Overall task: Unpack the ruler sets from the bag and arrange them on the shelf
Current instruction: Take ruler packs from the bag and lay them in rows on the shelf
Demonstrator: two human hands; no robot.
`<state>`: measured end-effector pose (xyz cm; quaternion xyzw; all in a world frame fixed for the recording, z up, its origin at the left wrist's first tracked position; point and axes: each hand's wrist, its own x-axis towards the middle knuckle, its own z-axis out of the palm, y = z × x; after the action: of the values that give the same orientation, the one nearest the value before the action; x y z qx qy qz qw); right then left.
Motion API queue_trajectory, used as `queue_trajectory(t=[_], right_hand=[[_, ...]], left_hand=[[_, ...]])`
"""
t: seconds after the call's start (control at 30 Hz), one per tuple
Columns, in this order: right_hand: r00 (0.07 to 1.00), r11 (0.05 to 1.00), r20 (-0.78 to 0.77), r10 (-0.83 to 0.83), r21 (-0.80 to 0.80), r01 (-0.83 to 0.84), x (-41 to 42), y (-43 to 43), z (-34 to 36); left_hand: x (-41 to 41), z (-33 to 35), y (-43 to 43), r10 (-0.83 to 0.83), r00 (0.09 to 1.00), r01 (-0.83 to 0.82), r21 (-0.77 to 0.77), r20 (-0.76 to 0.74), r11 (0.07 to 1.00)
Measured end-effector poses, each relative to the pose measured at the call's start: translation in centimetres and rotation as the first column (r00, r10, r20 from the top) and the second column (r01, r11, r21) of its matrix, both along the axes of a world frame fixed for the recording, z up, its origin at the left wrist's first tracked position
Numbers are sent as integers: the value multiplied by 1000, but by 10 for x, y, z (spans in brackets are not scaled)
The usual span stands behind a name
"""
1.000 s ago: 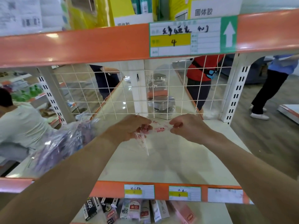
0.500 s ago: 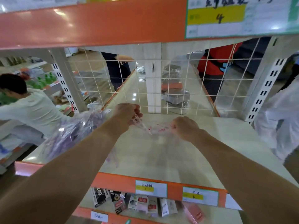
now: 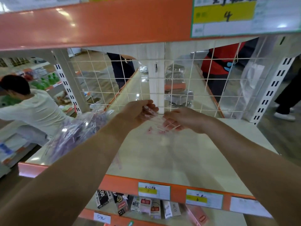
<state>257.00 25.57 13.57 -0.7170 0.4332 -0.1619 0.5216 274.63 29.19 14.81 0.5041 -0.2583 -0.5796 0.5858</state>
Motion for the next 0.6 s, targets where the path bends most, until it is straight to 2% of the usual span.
queue_trajectory(t=[0.07,0.13,0.2,0.23,0.3,0.4,0.5,0.6], right_hand=[[998,998,44,54,18,-55,-5,3,6],[999,995,46,-11,-96,16,-11,2,6],[991,963,50,-121,-236,129,-20,-5,1],[986,935,46,-161,-312,167,-25,-7,-4],[980,886,25,-196,-425,188,-32,-11,-13],[978,854,-26,-206,-493,167,-38,-7,-23],[980,853,-90,-180,-511,110,-39,-3,-28],[979,873,-120,-163,-480,87,-38,-2,-30]], left_hand=[[-4,5,-6,-34,999,34,-10,30,999],[-5,6,-9,-90,974,84,38,206,996],[-3,3,-7,-163,921,114,153,354,982],[-1,1,-5,-198,915,126,218,351,968],[0,-4,0,-242,939,165,297,244,941],[-6,-14,4,-193,976,158,272,104,949],[-8,-22,4,-142,980,109,218,142,970],[-7,-29,5,-109,964,62,194,242,979]])
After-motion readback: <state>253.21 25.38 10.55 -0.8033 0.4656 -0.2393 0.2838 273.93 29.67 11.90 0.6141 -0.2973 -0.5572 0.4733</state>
